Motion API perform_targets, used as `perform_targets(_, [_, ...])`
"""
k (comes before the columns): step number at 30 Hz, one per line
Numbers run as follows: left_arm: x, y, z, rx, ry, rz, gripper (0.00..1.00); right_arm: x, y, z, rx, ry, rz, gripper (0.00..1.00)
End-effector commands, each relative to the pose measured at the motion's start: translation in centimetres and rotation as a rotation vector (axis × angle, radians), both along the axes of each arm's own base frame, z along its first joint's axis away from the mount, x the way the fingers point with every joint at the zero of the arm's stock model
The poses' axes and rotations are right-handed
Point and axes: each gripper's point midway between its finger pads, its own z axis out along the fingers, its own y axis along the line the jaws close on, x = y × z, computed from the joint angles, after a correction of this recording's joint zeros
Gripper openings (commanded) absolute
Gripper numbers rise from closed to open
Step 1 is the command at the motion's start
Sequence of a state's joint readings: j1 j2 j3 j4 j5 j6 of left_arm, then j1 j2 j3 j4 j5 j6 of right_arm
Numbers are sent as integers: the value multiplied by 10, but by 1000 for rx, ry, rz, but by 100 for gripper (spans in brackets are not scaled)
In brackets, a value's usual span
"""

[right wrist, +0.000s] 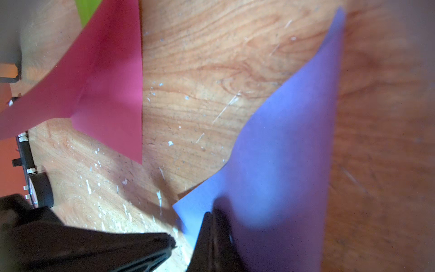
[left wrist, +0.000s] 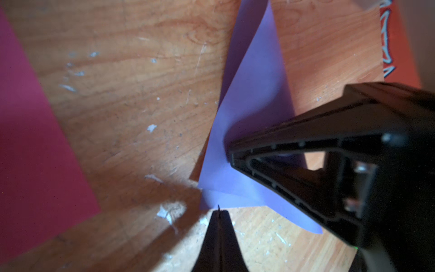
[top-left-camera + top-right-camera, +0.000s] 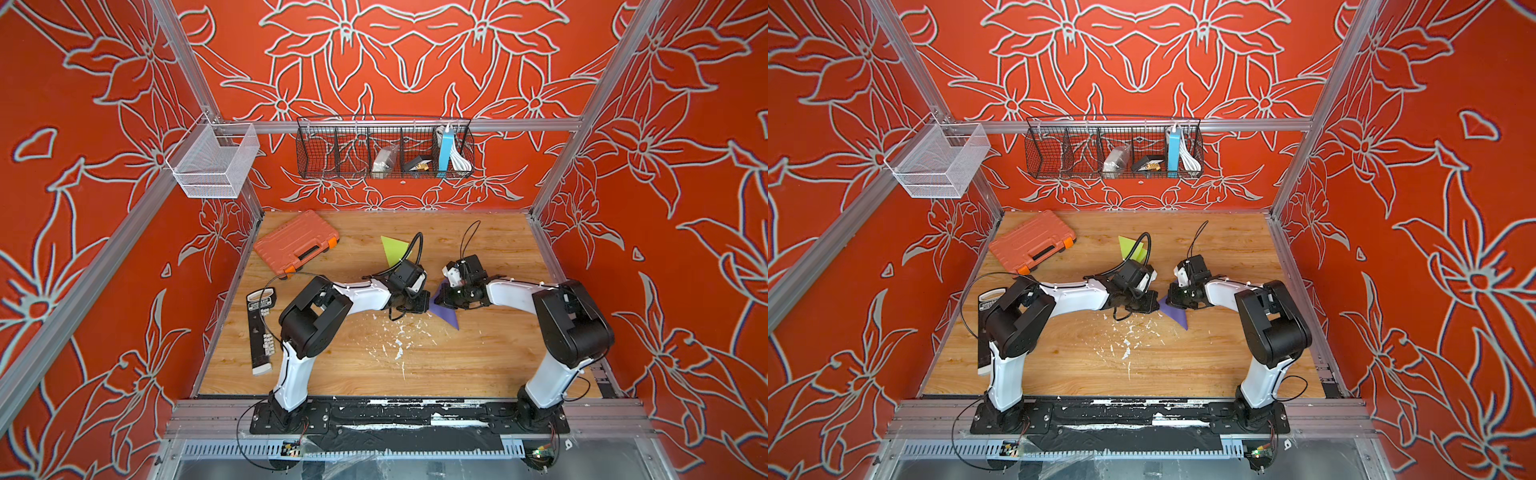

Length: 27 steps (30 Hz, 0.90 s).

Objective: Fold the square paper diagonally
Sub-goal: Fold the paper at the center of the board.

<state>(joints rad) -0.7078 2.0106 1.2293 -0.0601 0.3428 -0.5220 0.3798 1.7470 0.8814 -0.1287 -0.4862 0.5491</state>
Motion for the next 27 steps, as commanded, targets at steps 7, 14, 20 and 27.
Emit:
perform_targets(7, [-3,0,-17,21,28,-10,0,-21,-8,-13,-49,69,8,0])
perform_targets(14, [-5,9,-34,90,37,-5,0,-26,-9,-6,-61,48,56,0])
perform_targets(20, [-2,19,-37,133,24,10,0,-31,-9,0,-71,36,120,0])
perform_targets(27, [-2,18,-43,137,34,5,0,-36,-3,-3,-40,50,167,0])
